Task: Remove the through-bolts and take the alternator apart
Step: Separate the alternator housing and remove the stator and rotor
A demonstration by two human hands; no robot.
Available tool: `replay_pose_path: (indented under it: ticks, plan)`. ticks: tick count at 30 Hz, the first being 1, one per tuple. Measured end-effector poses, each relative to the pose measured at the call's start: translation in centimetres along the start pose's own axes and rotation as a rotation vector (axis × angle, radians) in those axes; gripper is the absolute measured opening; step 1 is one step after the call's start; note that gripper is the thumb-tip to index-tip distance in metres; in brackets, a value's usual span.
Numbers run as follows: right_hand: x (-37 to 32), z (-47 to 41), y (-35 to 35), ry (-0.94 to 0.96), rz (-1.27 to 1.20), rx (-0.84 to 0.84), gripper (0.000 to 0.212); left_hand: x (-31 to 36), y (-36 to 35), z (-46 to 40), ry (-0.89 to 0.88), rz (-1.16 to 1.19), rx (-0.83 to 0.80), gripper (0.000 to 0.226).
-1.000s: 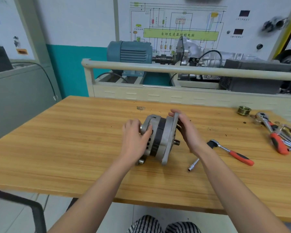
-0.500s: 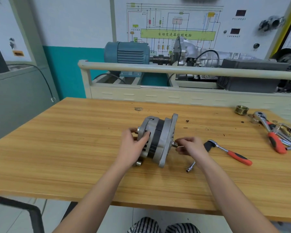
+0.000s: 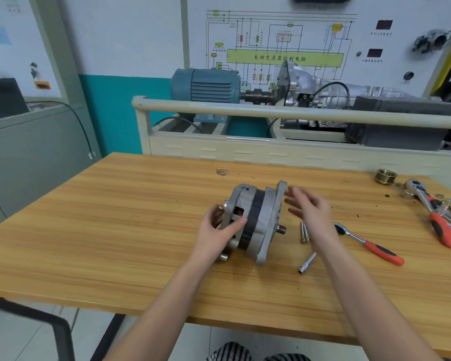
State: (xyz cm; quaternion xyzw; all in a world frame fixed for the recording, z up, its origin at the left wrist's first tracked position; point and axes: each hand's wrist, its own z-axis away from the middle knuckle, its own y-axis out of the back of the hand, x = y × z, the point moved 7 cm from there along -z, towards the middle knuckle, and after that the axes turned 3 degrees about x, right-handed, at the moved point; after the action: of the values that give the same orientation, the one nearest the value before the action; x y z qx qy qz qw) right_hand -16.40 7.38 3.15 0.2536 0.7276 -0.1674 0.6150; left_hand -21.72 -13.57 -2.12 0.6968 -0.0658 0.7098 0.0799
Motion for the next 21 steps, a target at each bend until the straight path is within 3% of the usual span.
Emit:
replay_pose_path:
  ticks: [5,8,10,13,17,21]
  plan:
    - [-4.3,-0.3,-4.0,0.19,0.086,-0.211,0.033,-0.3,-0.2,0.0,0.026,-0.005,-0.067,0.137]
    - [-4.0,-0.2,-5.0,0.285,0.148,-0.071,0.021,-0.3,-0.2,-0.1,0.014,0.011,-0.069,0.132]
    - [-3.3,-0.1,-4.9,0.302,0.003,-0.014,0.032,-0.2,-0.3,0.0,0.003,0.003,-0.07,0.131]
    - [-2.5,-0.7,-4.8,0.264,-0.174,-0.029,0.025,0.0,-0.5,0.1,-0.028,-0.035,-0.091,0.129]
    - [-2.2,-1.7,-5.0,0.227,-0.296,-0.121,0.025,-0.5,-0.7,0.1,-0.038,-0.115,-0.142,0.088]
    - [-2.3,-2.6,-5.4,0.188,-0.394,-0.243,0.03,-1.0,-0.4,1.0,-0.087,-0.205,-0.038,0.105]
